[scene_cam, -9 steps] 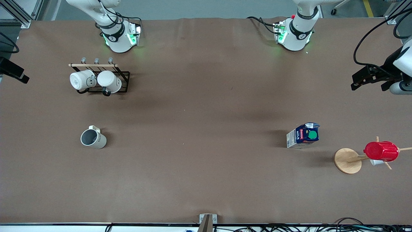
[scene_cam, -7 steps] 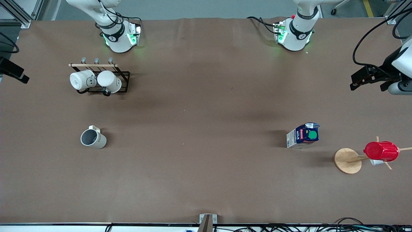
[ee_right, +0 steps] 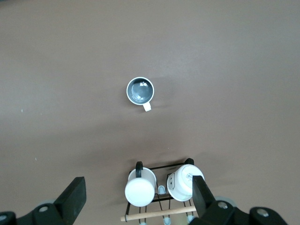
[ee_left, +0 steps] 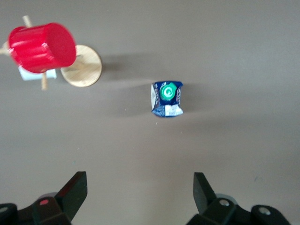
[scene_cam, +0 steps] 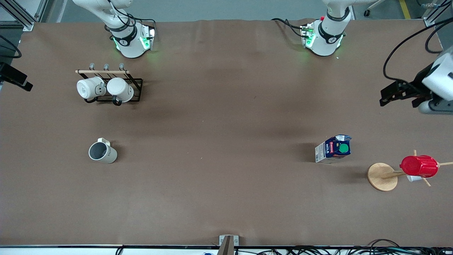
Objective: Place cup and milk on table
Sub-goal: 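Reach the right gripper to the grey mug while the left gripper reaches the milk carton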
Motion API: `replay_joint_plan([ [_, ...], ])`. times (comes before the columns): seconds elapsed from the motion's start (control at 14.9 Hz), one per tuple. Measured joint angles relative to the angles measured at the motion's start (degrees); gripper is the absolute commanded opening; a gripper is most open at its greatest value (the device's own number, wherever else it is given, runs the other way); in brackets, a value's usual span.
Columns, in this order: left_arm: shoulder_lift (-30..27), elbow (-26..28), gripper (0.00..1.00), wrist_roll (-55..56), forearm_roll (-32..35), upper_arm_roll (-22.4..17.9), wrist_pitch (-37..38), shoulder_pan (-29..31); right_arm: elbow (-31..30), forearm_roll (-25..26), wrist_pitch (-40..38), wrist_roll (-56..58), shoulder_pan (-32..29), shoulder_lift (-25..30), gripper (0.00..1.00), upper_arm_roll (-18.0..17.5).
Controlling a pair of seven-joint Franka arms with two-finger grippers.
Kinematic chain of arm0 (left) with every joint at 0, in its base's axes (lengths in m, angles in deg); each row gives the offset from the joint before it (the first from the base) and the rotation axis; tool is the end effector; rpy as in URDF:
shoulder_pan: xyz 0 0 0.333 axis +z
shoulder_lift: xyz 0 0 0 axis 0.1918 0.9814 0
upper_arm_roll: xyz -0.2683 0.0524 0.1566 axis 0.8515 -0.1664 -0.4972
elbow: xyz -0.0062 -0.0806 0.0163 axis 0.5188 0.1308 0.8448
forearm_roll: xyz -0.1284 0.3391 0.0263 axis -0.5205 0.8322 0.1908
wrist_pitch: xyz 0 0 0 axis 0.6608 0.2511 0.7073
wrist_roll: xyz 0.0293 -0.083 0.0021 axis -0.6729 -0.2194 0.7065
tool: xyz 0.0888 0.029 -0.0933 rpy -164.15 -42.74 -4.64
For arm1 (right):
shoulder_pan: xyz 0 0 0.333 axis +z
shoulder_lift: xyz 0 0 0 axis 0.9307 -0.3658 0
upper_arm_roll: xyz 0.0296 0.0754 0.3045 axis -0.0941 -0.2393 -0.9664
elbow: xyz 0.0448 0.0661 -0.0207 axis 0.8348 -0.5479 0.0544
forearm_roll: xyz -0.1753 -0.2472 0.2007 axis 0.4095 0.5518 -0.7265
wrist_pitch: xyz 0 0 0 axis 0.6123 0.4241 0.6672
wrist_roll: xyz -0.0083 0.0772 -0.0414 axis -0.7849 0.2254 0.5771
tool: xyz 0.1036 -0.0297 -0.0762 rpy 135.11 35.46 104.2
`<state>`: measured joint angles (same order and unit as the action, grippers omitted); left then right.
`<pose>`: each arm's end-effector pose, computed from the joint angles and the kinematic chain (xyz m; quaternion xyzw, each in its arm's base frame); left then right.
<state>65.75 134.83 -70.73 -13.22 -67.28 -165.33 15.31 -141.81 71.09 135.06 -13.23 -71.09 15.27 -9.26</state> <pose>0.5561 -0.0471 0.5711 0.9992 -0.0383 -0.0001 0.0074 0.5077 -0.0478 0.6377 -0.9972 0.0752 0.0037 0.0049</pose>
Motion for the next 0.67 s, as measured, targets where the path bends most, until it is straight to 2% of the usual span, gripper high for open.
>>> replay_joint_plan([
  [0.13, 2.8, 0.1, 1.0, 0.1, 0.0, 0.7, -2.1, -0.6, -1.4, 0.0, 1.5, 2.3, 0.0, -1.3, 1.0, 0.0],
  [0.27, 5.1, 1.3, 1.0, 0.2, 0.0, 0.9, -5.2, -1.4, -3.5, 0.0, 6.1, 5.1, -0.1, -4.4, 1.0, 0.1],
  [0.67, 6.5, 13.1, 1.0, 1.4, 0.0, 1.1, -19.6, -2.2, -14.0, 0.0, 28.0, 14.8, -0.7, -14.5, 1.0, 1.0],
])
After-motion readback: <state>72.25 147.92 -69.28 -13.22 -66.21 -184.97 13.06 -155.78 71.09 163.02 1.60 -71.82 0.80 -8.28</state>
